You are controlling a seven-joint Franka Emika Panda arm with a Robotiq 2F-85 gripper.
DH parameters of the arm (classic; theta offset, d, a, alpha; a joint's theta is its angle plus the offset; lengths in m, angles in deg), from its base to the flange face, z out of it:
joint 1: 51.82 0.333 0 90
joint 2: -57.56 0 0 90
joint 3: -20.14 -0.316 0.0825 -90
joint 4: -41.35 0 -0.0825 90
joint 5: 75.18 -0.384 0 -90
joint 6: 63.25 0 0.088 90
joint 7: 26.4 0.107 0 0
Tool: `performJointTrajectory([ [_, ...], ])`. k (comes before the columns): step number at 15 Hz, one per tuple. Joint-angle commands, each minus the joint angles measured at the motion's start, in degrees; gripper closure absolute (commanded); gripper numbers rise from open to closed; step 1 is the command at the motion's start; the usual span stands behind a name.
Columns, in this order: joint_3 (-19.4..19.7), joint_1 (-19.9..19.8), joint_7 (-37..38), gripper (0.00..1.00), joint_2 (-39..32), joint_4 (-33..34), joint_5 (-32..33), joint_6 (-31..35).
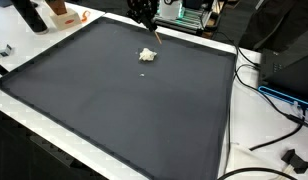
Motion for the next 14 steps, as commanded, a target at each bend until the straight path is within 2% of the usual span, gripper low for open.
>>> performJointTrajectory([
  [1,-0.53,-2.85,-2.99,0.97,-3.56,1.67,-1.33,-2.01],
  [5,-0.68,-4.81,-2.11,0.97,-6.61,2.64,-2.69,-1.4],
  [14,-0.96,-7.3,-1.13,0.97,-11.53,4.48,-11.16,-0.65],
])
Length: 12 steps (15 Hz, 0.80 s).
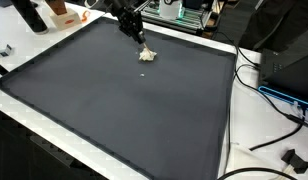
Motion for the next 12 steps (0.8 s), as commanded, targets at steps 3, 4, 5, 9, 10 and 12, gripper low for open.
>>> performJointTrajectory([
  [3,-0.82,-1.46,1.13,0.97,-3.19,1.32,-4.99,0.43],
  [4,-0.8,-1.48,1.58,0.97,-3.56,1.44,-5.45,0.43],
  [5,-0.78,-1.49,1.95,0.97,-3.86,1.55,-5.8,0.43],
  [9,-0.68,-1.35,5.37,0.97,-4.34,1.64,-5.96,0.92],
  [10,-0.69,-1.32,6.17,0.97,-4.34,1.61,-6.08,1.26],
  [12,-0.7,-1.32,7.63,0.97,-4.29,1.58,-6.18,1.96],
])
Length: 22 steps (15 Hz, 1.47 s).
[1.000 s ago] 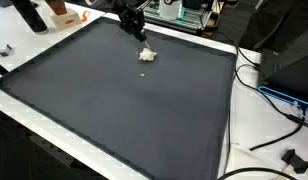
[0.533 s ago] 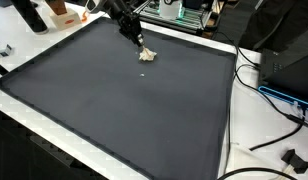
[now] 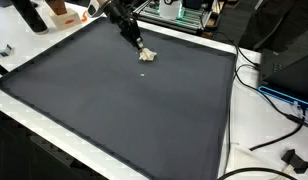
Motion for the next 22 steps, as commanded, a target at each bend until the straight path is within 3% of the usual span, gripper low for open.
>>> performJointTrajectory([
  [1,-0.69,-0.61,2.81,0.97,-0.36,0.23,-1.63,1.63],
  [22,-0.2,1.31,28.62,0.97,5.62,-3.17,5.03,4.03],
])
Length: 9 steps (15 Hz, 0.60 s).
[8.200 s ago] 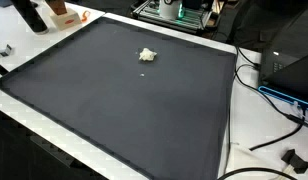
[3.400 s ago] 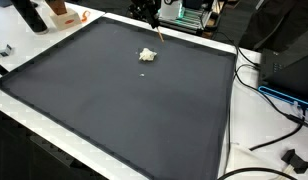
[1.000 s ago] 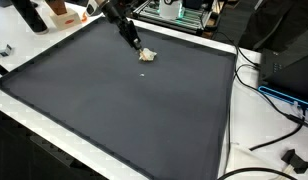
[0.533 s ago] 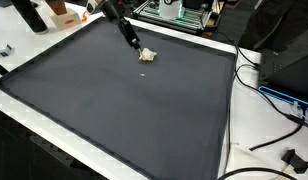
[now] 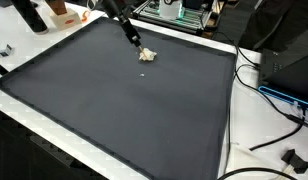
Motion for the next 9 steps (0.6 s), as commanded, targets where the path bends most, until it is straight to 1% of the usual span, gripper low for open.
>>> performJointTrajectory([
  [1,-0.11,0.81,5.6,0.97,3.46,-2.73,3.53,1.43],
  [7,-0.49,1.99,15.56,0.97,8.49,-4.96,13.14,2.0],
  [9,-0.81,2.3,19.97,0.97,10.23,-5.71,16.05,2.54],
])
